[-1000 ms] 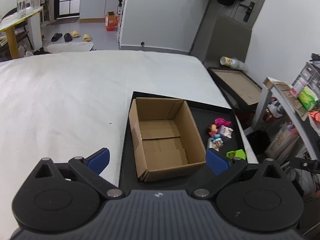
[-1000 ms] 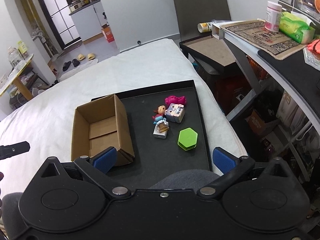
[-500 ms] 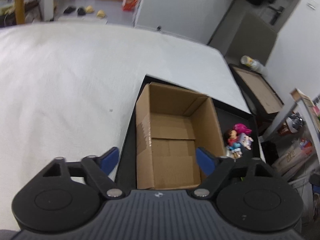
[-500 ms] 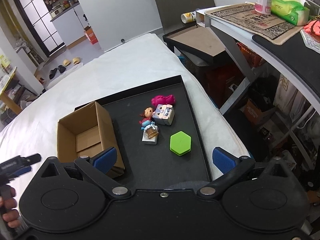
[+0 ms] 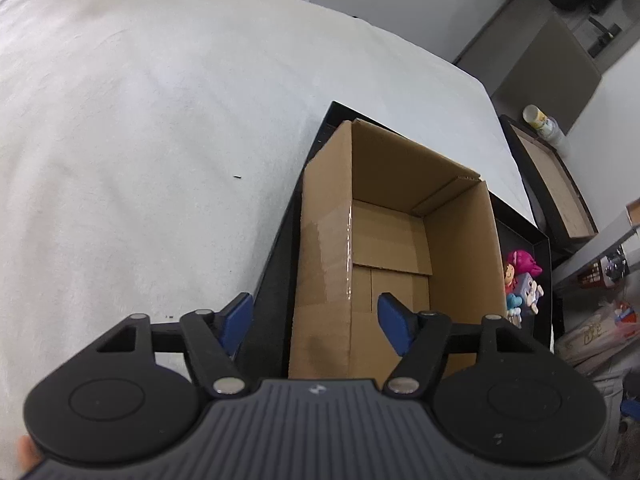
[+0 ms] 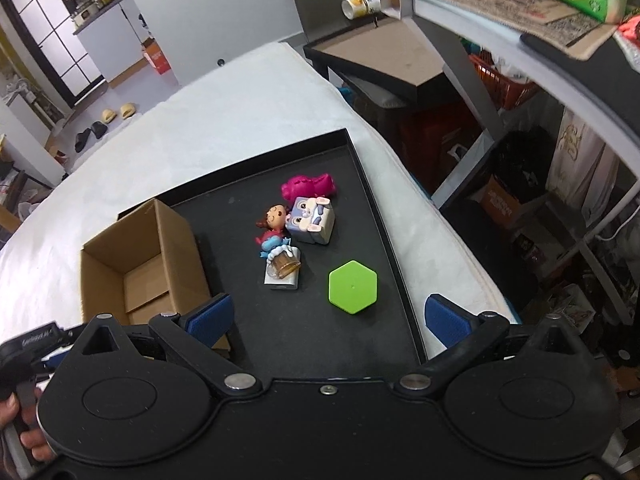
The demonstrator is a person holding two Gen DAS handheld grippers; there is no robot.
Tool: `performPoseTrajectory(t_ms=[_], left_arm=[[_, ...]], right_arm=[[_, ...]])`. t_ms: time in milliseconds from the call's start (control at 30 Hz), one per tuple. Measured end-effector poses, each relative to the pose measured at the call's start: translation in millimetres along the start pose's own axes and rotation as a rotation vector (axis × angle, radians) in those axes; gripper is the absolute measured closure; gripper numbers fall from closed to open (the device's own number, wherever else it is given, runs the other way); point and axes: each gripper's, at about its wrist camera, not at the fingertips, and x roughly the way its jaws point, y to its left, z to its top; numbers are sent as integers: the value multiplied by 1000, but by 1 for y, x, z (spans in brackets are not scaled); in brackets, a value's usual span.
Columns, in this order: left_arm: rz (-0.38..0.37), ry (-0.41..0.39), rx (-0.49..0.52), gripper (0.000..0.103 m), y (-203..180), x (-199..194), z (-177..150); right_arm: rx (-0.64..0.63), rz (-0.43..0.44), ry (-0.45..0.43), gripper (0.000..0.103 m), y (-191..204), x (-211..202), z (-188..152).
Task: Organize rigid objects
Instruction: 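Grip the cardboard box wall with the left tool while the right tool grasps the green hexagon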
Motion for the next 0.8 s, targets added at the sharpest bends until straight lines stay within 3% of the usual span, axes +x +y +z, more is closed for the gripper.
performPoseTrajectory(t_ms=[200,467,800], left_arm=[[-10,-14,0,53,7,6,-3],[-9,-29,12,57,5,9,-3],[-44,-30,38,86,-5,14,-6]], right_arm=[[24,-32,61,3,-1,31,8],[51,-57,128,6,-5,74,16],[162,-83,278,13,-21,121,22]])
